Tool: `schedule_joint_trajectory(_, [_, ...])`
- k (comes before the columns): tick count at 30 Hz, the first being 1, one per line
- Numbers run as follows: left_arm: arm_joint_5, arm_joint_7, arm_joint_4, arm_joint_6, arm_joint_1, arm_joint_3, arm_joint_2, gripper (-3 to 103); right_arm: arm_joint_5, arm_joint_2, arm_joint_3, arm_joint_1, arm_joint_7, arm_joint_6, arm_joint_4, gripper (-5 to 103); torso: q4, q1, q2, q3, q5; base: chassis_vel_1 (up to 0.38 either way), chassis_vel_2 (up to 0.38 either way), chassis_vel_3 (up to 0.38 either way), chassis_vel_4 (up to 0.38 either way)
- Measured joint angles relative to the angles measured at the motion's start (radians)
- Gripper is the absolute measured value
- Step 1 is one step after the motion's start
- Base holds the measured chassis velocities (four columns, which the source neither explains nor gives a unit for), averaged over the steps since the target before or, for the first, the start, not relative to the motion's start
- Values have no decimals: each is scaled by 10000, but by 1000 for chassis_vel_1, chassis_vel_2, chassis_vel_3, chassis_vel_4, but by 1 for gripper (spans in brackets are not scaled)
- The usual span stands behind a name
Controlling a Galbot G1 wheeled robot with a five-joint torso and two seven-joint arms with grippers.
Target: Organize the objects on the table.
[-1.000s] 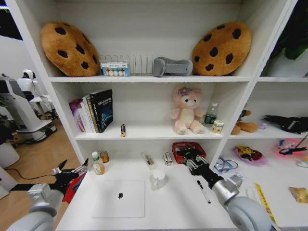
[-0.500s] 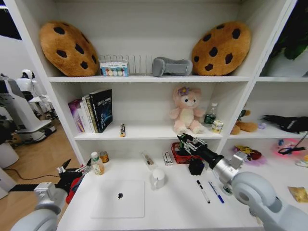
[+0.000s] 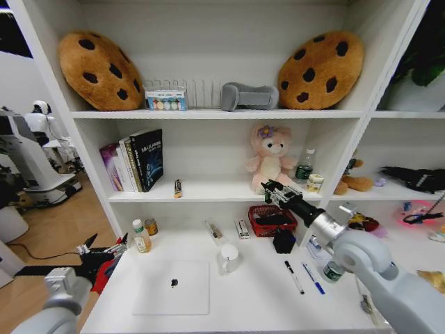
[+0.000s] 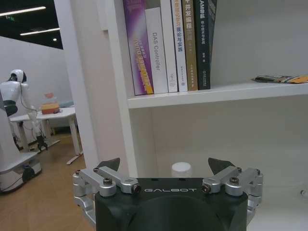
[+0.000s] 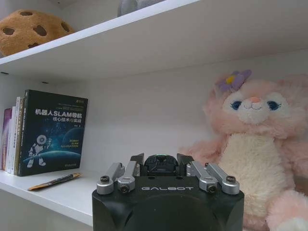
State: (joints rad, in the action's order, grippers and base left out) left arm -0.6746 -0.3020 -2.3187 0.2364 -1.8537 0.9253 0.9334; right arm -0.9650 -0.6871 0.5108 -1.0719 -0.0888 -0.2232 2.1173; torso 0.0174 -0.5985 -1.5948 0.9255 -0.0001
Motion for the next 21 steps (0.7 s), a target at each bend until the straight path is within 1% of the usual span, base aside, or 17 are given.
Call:
schedule_joint_trajectory(2, [-7, -25, 63, -39, -115, 83, 141, 100, -65, -118, -708, 787, -99, 20, -578, 37, 1, 0, 0, 0, -1, 0, 0, 0, 0])
schedule_joint_trajectory(3, [-7, -25, 63, -39, -115, 83, 141, 100, -65, -118, -708, 787, -99, 20, -578, 37, 1, 0, 0, 0, -1, 0, 0, 0, 0])
schedule_joint_trajectory(4, [-15, -37, 80, -55, -191, 141, 215, 100, -68, -228, -1142, 1229, -154, 42, -945, 37, 0, 0, 0, 1, 1, 0, 0, 0, 0])
schedule_joint_trajectory(5, [-15, -37, 80, -55, -191, 141, 215, 100, -68, -228, -1142, 1229, -154, 42, -945, 37, 0, 0, 0, 1, 1, 0, 0, 0, 0])
schedule_joint_trajectory(6, [-28, -59, 93, -64, -309, 226, 331, 100, -68, -448, -1915, 2031, -239, 79, -1550, 37, 1, 0, 0, 0, 2, 0, 0, 0, 0])
schedule_joint_trajectory(7, [-28, -70, 104, -69, -376, 259, 387, 100, -64, -641, -2410, 2584, -288, 106, -1908, 37, 3, 0, 0, 0, 1, 0, 0, 0, 0])
schedule_joint_trajectory(8, [-28, -70, 104, -69, -376, 259, 387, 100, -64, -641, -2410, 2584, -288, 106, -1908, 37, 3, 0, 0, 0, 1, 0, 0, 0, 0])
schedule_joint_trajectory(10, [12, -95, 152, -77, -475, 281, 484, 100, 81, -1160, -3504, 3856, -395, 195, -2709, 37, -4, -1, 1, 1, -2, 0, 0, 0, 0])
schedule_joint_trajectory(11, [12, -95, 152, -77, -475, 281, 484, 100, 81, -1160, -3504, 3856, -395, 195, -2709, 37, -4, -1, 1, 1, -2, 0, 0, 0, 0])
schedule_joint_trajectory(12, [33, -100, 160, -77, -496, 281, 510, 100, 120, -1353, -3846, 4215, -410, 213, -2939, 37, -3, -1, 1, 0, -1, 0, 0, 0, 0])
schedule_joint_trajectory(13, [33, -100, 160, -77, -496, 281, 510, 100, 120, -1353, -3846, 4215, -410, 213, -2939, 37, -3, -1, 1, 0, -1, 0, 0, 0, 0])
schedule_joint_trajectory(15, [89, -113, 175, -80, -542, 262, 582, 100, 219, -1784, -4662, 5004, -422, 253, -3529, 37, -2, -1, 0, 0, -5, 0, 0, 0, 0])
schedule_joint_trajectory(16, [89, -113, 175, -80, -542, 262, 582, 100, 219, -1784, -4662, 5004, -422, 253, -3529, 37, -2, -1, 0, 0, -5, 0, 0, 0, 0])
schedule_joint_trajectory(17, [104, -116, 178, -81, -554, 261, 611, 100, 330, -2001, -5061, 5286, -452, 316, -3927, 37, 1, -1, 1, 1, -1, 0, 0, 0, 0])
schedule_joint_trajectory(18, [104, -116, 178, -81, -554, 261, 611, 100, 330, -2001, -5061, 5286, -452, 316, -3927, 37, 1, -1, 1, 1, -1, 0, 0, 0, 0])
schedule_joint_trajectory(20, [122, -117, 200, -91, -557, 263, 642, 100, 521, -2338, -5470, 5573, -449, 422, -4469, 37, 2, -1, 1, 1, 1, 0, 0, 0, 0])
schedule_joint_trajectory(21, [122, -117, 200, -91, -557, 263, 642, 100, 521, -2338, -5470, 5573, -449, 422, -4469, 37, 2, -1, 1, 1, 1, 0, 0, 0, 0])
